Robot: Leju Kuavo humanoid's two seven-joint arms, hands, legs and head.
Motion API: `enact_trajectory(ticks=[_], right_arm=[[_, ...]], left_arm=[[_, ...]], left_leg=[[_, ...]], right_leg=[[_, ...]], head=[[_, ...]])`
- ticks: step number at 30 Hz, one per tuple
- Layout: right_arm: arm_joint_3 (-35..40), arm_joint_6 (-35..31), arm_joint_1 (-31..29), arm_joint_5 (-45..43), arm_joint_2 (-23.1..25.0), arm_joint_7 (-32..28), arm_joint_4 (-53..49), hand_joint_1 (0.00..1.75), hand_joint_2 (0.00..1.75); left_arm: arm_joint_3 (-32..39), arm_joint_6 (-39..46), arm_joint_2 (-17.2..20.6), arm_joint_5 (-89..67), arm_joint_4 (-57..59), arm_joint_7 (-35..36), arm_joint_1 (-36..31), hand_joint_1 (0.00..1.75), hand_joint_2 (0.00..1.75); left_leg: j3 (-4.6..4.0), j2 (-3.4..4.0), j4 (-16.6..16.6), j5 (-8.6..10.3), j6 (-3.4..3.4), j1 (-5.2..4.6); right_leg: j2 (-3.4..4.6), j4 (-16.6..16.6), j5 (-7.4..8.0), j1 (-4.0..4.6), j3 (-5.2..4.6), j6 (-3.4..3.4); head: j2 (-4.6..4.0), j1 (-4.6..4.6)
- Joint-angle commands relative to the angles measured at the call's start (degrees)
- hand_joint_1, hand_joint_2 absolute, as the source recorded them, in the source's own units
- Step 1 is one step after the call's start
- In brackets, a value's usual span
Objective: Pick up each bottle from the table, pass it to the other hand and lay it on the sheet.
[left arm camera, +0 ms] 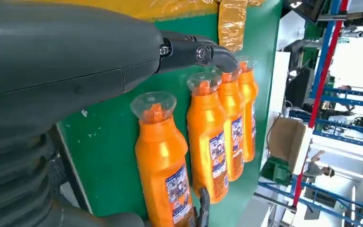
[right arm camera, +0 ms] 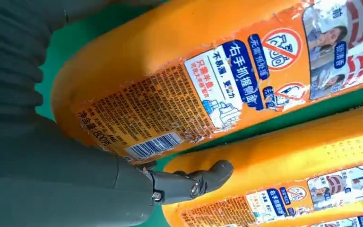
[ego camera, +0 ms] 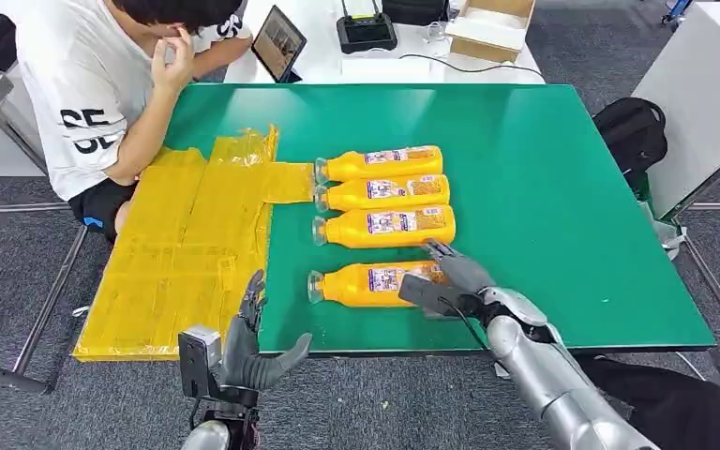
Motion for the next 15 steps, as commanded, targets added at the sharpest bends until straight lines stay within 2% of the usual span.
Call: enact_trajectory(ticks=[1, 5, 13, 15], right_arm=[[6.8, 1.5, -2.7, -4.9, -2.6, -1.4, 6.7, 1.55, 1.75], [7.2, 1.2, -2.5, -5.5, -2.8, -1.4, 6.6, 1.61, 1.75], [7.8, 1.0, -1.6, -6.6, -2.9, -1.6, 6.8, 1.57, 1.75], [8.5, 1.5, -1.6, -6.5, -3.2, -1.9, 6.9, 1.64, 1.75]], left_arm=[[-1.2, -0.5, 1.7, 1.4, 5.8, 0.0, -3.1, 0.0, 1.75], [-1.2, -0.6, 1.7, 1.6, 5.9, 0.0, -3.2, 0.0, 1.75], [-1.5, -0.7, 1.8, 2.0, 6.5, 0.1, -3.4, 0.0, 1.75], [-1.0, -0.5, 1.8, 2.5, 6.5, 0.2, -3.6, 0.0, 1.75]], left_leg=[[0.29, 0.01, -0.1, -0.05, 0.07, -0.01], [0.26, -0.01, -0.1, -0.04, 0.05, 0.01], [0.36, -0.03, -0.1, -0.05, 0.06, 0.01], [0.25, -0.03, -0.1, -0.02, 0.04, 0.01]], right_leg=[[-0.06, -0.1, -0.05, 0.03, 0.3, -0.15], [-0.07, -0.1, -0.04, 0.04, 0.29, -0.13], [-0.1, -0.1, -0.06, 0.05, 0.38, -0.16], [-0.08, -0.1, -0.03, 0.04, 0.28, -0.11]], head=[[0.0, 0.0], [0.0, 0.02], [0.0, 0.0], [0.0, 0.0]])
